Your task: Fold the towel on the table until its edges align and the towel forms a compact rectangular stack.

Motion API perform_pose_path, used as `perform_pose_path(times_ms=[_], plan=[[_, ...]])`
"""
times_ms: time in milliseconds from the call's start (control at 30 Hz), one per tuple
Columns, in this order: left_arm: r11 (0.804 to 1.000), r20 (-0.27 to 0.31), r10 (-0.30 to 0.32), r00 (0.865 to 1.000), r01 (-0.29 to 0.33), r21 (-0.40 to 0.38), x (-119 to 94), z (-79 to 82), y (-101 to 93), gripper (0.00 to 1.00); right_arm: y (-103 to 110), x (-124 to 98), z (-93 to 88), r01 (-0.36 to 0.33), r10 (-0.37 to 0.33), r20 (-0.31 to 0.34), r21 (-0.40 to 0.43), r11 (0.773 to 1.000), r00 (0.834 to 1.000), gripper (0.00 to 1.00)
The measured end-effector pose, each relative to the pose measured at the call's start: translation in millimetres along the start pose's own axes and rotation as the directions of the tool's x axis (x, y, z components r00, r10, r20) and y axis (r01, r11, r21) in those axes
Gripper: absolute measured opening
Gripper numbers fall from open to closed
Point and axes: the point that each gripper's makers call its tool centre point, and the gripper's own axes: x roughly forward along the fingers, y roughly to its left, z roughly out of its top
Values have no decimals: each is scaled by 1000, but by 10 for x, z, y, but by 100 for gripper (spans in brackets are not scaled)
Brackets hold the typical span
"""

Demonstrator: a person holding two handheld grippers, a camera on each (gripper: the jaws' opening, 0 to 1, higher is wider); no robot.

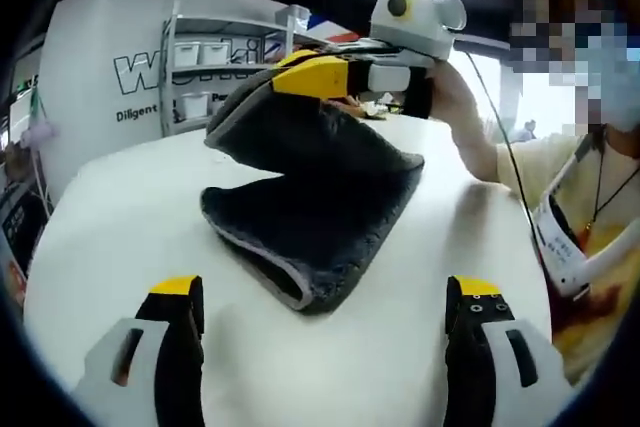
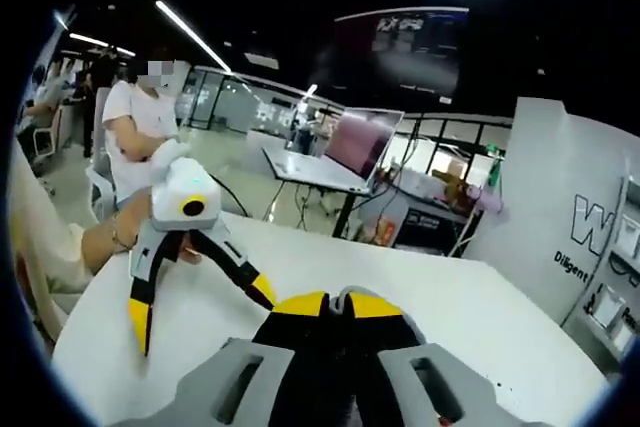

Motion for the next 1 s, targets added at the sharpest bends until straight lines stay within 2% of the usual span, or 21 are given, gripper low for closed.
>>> perform_pose_path(times_ms=[200, 400, 600, 700, 800, 867, 933, 1000], plan=[[1000, -7, 10, 1000, -10, -9, -8, -21, 29, 99, 273, 200, -349, -93, 95, -78, 27, 995, 992, 3], [1000, -3, 11, 1000, -11, -15, -20, -24, 41, 99, 540, 275, -582, -191, 194, -135, 32, 981, 972, 5], [1000, 0, 8, 1000, -8, -14, -19, -23, 21, 99, 716, 321, -807, -259, 277, -173, 120, 958, 945, 15], [1000, -4, 7, 1000, -7, -13, -21, -29, 24, 99, 779, 314, -845, -278, 299, -185, 128, 952, 936, 20], [1000, -6, 5, 1000, -5, -12, -25, -27, 26, 99, 815, 277, -813, -290, 312, -191, 135, 947, 931, 32], [1000, -5, 3, 1000, -3, -12, -24, -26, 18, 99, 811, 233, -783, -294, 321, -194, 156, 943, 927, 45], [1000, -5, 3, 1000, -3, -11, -27, -25, 14, 99, 776, 183, -742, -289, 318, -184, 169, 942, 930, 64], [1000, -5, 3, 1000, -3, -10, -30, -25, 13, 99, 736, 124, -716, -276, 305, -180, 167, 946, 935, 71]])
